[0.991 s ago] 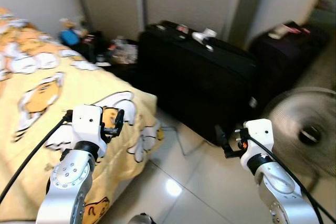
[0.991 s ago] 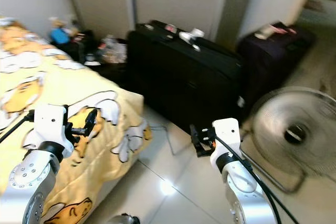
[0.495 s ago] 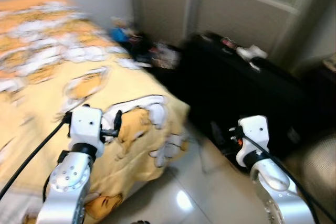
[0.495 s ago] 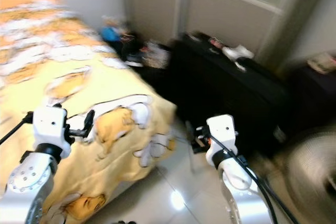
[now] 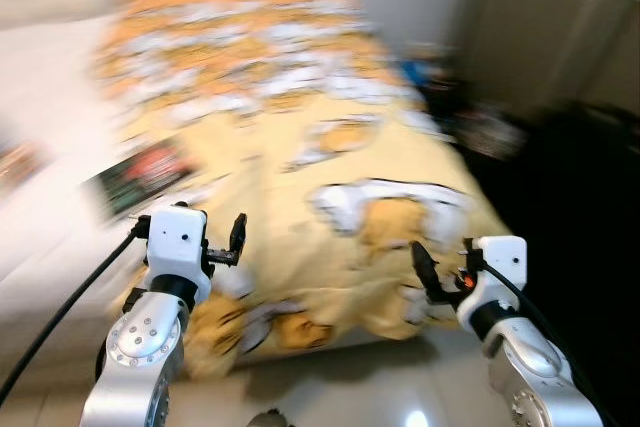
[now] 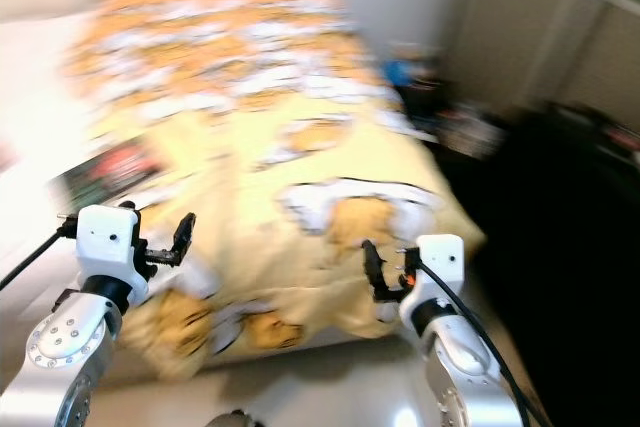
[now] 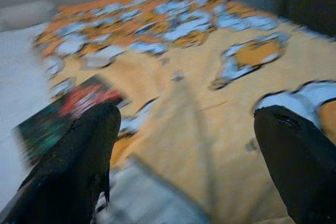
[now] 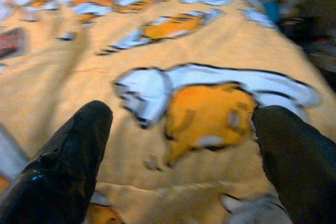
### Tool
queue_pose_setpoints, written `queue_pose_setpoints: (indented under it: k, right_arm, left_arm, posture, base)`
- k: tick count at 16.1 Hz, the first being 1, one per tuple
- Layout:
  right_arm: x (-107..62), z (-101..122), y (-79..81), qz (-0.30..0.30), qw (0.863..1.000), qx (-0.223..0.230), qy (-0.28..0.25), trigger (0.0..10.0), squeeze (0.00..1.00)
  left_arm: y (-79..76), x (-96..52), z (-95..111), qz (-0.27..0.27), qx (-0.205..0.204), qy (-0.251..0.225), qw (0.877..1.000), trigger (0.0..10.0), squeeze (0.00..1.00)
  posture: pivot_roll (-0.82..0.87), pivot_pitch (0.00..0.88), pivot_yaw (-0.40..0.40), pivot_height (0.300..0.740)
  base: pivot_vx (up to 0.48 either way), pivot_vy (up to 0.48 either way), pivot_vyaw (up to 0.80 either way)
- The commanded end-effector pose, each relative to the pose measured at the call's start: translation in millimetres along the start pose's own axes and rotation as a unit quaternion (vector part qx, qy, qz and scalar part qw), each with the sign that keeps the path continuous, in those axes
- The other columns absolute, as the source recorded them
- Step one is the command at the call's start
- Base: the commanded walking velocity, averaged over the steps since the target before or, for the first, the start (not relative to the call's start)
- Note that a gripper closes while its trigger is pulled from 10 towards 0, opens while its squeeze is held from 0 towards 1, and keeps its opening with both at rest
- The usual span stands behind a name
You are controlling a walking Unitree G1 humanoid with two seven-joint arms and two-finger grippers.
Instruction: Clean up the room
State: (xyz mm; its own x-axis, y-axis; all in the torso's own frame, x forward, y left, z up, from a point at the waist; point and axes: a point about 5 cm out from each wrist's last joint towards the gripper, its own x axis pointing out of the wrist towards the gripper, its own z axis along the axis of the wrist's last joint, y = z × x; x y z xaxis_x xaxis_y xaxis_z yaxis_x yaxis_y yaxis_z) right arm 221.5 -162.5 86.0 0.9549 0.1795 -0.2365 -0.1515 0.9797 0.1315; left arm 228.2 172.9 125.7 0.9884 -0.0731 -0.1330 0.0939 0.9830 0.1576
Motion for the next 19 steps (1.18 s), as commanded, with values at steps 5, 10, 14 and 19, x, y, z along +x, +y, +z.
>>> queue_pose_setpoints:
  k: [5, 10, 14, 19]
  right_arm:
    - [1.6, 6, 9.3, 0.016, 0.997, 0.076, -0.031, 10.0, 0.00]
    - [-4.3, 2, 10.6, 0.035, 0.995, 0.087, -0.040, 10.0, 0.00]
    - [-1.7, 0, 10.2, 0.036, 0.994, 0.095, -0.028, 10.0, 0.00]
    - [0.0, -3, 5.5, 0.014, 0.995, 0.096, -0.021, 10.0, 0.00]
  left_arm:
    - [1.2, 1.5, 10, -0.014, 0.004, -0.022, 1.000, 10.0, 0.00]
    - [-0.2, 3.5, 10, -0.021, -0.001, -0.020, 1.000, 10.0, 0.00]
    - [-1.5, 2.9, 9, -0.019, -0.004, -0.018, 1.000, 10.0, 0.00]
    - [-2.0, 3.1, 7, -0.022, -0.023, -0.001, 1.000, 10.0, 0.00]
  posture:
    - [0.05, 0.000, 0.014, 0.740]
    - [0.04, 0.000, 0.020, 0.740]
    - [0.04, 0.000, 0.012, 0.740]
    - [0.05, 0.000, 0.013, 0.740]
  base:
    - [0.301, 0.000, 0.16]
    - [0.367, 0.000, 0.00]
    - [0.332, 0.000, 0.00]
    - [0.064, 0.000, 0.00]
